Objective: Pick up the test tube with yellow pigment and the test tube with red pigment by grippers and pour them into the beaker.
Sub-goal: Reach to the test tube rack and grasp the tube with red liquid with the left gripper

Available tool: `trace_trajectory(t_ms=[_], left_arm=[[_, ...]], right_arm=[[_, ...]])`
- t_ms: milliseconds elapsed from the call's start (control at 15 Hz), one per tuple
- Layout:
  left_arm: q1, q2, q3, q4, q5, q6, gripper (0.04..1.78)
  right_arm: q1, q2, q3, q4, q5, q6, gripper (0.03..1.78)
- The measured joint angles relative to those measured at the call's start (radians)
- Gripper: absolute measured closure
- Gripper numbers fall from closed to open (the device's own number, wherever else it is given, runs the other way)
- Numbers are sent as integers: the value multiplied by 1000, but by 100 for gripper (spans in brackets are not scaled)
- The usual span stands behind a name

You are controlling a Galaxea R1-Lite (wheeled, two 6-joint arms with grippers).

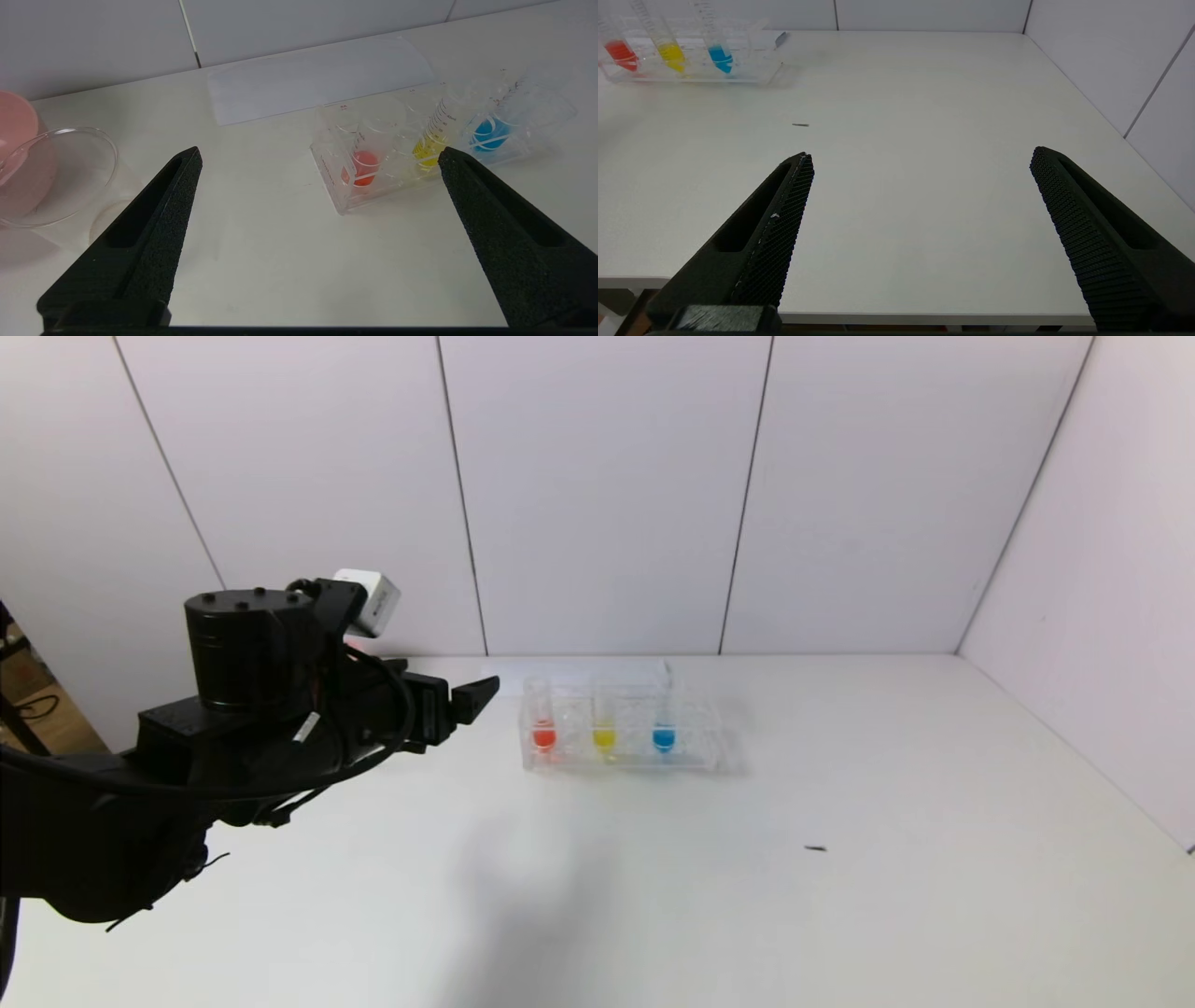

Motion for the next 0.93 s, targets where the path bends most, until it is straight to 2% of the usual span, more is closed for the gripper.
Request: trace_trajectory(t_ms=[933], left_arm=[[-60,185,0,-156,9,-9,5]], right_arm=[[0,0,0,0,0,0,11]])
